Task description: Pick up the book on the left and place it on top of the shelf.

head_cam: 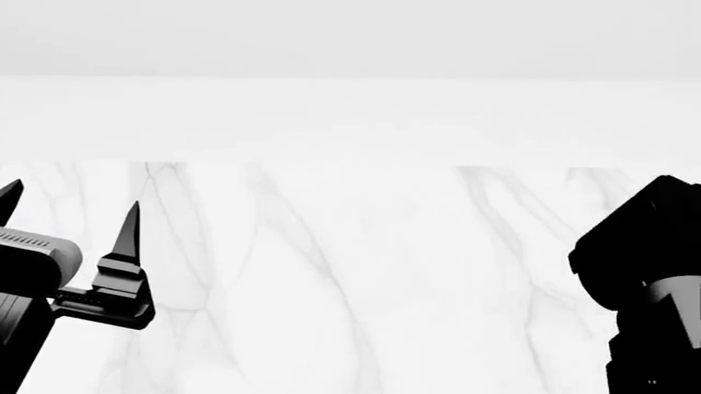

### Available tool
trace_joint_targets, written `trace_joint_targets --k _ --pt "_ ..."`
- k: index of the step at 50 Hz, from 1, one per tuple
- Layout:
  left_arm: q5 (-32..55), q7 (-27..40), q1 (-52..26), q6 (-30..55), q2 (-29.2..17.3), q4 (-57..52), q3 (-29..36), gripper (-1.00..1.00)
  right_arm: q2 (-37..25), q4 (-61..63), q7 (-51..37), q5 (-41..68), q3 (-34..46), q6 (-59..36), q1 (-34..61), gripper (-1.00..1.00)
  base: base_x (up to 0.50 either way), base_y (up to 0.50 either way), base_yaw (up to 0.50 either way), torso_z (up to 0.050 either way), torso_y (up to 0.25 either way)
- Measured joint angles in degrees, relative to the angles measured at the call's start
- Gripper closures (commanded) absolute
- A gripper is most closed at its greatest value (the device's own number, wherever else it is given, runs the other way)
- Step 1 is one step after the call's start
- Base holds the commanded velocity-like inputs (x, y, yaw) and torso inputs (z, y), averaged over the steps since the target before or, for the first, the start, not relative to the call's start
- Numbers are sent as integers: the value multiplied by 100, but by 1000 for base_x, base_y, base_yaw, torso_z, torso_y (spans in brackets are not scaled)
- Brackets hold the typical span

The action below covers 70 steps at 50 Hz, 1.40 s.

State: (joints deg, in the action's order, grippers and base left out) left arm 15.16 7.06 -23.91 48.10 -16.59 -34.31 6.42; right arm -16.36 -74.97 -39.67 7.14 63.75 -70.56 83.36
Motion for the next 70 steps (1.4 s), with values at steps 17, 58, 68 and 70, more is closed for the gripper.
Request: trace_joint_targets --k 17,58,68,70 --pt "40 34 65 -51 -42 -3 -37 -100 -465 -3 -545 -38 -1454 -490 -470 100 0 0 0 0 1" --pt "121 126 211 -169 -114 16 -83 -100 -410 -9 -1566 -326 -2321 -258 -664 -100 2 -4 -5 0 0" --pt "126 140 210 -217 -116 67 -50 -100 -379 -5 -1341 -522 -2242 -274 -693 -100 3 -3 -2 -1 0" --pt "126 143 210 -227 -115 79 -40 -100 -370 -4 -1194 -573 -2155 -290 -695 -100 0 0 0 0 0"
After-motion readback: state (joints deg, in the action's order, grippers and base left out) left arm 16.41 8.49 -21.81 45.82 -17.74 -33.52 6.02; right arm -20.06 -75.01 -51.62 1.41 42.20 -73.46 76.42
